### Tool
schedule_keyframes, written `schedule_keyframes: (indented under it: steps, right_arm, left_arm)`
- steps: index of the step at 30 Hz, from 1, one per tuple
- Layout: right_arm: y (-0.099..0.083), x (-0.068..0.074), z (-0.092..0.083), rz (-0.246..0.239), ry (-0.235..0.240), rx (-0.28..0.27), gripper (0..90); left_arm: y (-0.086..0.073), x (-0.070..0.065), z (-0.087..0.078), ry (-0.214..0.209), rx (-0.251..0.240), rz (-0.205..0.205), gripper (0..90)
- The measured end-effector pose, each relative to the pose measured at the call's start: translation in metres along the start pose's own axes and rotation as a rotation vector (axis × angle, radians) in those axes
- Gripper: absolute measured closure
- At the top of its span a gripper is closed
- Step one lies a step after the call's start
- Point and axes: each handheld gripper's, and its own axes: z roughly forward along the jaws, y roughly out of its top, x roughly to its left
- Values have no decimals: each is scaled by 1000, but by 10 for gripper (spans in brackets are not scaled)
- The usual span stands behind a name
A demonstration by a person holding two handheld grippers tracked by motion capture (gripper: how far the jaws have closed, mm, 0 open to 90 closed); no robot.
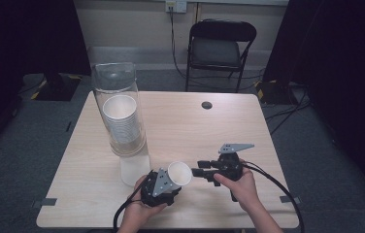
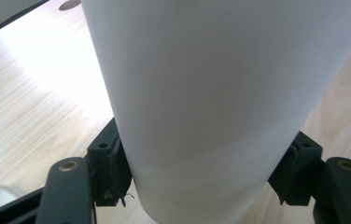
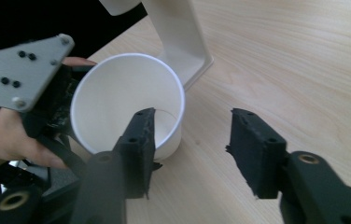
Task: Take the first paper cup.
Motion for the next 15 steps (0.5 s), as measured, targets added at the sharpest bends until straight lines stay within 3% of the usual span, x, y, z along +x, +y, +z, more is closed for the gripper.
schedule_keyframes:
  steps: [4, 7, 10, 12, 15]
  right_arm:
    - [0, 1, 2, 9, 16, 12, 563]
    - [1, 5, 5, -19, 14, 46, 603]
    - [3, 10, 7, -42, -4, 66, 683]
    - [3, 8, 6, -30, -19, 56, 782]
    - [4, 6, 4, -20, -21, 68, 831]
  left_arm:
    - [4, -4, 3, -16, -14, 11, 330]
    - [7, -8, 6, -26, -22, 26, 330]
    - [9, -9, 5, -29, -26, 40, 329]
    - [9, -9, 5, -28, -32, 19, 328]
    - [9, -9, 3, -25, -33, 42, 328]
